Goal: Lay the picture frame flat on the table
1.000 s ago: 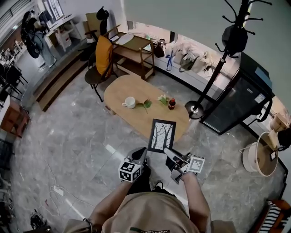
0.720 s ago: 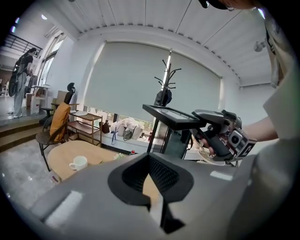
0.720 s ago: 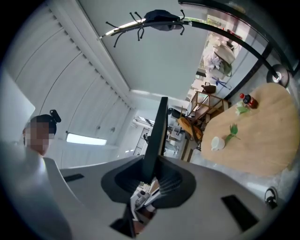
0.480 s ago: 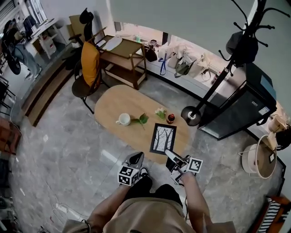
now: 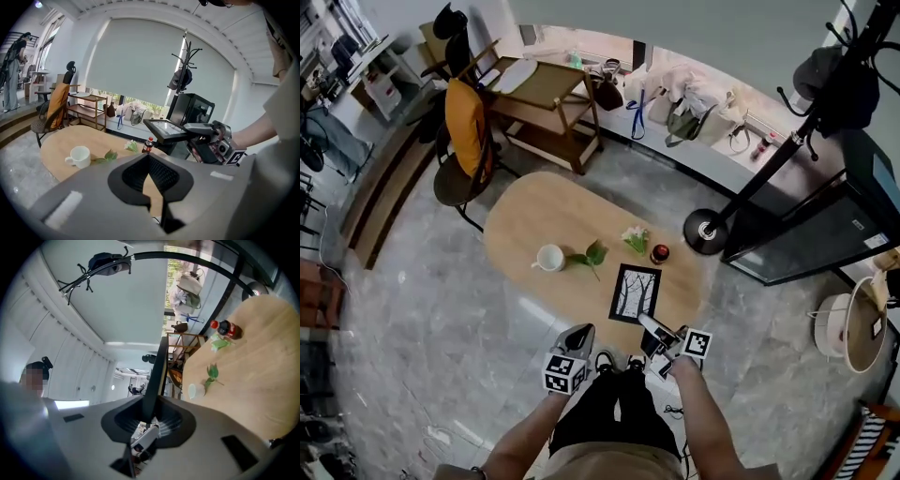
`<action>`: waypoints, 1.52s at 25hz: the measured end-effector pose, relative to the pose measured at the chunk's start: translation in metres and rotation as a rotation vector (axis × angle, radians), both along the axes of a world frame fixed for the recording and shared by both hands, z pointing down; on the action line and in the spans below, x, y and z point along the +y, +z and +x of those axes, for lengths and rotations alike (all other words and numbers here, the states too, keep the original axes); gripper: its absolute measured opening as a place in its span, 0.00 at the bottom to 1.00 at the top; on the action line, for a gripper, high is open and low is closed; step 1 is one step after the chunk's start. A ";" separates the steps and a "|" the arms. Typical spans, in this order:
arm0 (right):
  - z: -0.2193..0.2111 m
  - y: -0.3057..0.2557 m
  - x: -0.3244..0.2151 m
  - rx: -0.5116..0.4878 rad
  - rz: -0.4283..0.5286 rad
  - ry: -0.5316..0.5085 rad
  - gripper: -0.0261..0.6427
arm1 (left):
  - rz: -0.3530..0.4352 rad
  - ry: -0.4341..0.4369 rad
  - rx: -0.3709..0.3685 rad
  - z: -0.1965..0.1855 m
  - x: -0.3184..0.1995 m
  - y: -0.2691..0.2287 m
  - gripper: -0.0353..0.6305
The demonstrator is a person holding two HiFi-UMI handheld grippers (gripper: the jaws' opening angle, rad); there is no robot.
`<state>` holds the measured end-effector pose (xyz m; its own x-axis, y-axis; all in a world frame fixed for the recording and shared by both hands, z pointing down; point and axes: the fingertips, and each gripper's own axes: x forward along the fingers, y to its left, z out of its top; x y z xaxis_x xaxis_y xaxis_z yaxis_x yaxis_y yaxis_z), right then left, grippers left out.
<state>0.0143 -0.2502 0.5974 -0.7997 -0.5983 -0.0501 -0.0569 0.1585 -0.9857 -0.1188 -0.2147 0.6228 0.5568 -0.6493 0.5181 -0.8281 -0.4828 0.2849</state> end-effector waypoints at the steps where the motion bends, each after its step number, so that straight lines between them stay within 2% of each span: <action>1: 0.004 0.018 -0.008 0.006 -0.008 -0.007 0.14 | -0.007 0.001 -0.002 0.003 -0.007 0.012 0.06; 9: 0.001 0.162 -0.028 0.019 -0.104 -0.076 0.14 | -0.064 -0.035 -0.004 0.022 -0.035 0.119 0.06; 15: -0.003 0.239 -0.055 0.044 -0.157 -0.116 0.14 | -0.074 -0.016 -0.001 0.041 -0.058 0.164 0.06; 19: -0.005 0.268 -0.068 0.057 -0.176 -0.122 0.14 | -0.093 -0.023 -0.010 0.039 -0.057 0.185 0.06; 25: -0.007 0.283 -0.069 0.078 -0.218 -0.137 0.14 | -0.119 -0.042 -0.010 0.035 -0.048 0.198 0.06; 29: -0.010 0.298 -0.064 0.094 -0.321 -0.127 0.14 | -0.123 -0.039 -0.002 0.043 -0.047 0.205 0.06; 32: -0.007 0.307 -0.063 0.156 -0.361 -0.126 0.28 | -0.119 -0.029 0.007 0.051 -0.046 0.204 0.06; 34: -0.002 0.313 -0.061 0.215 -0.389 -0.115 0.29 | -0.111 -0.021 0.011 0.054 -0.044 0.203 0.06; 38: 0.012 0.323 -0.058 0.393 -0.410 -0.093 0.31 | -0.113 -0.009 0.011 0.056 -0.035 0.204 0.06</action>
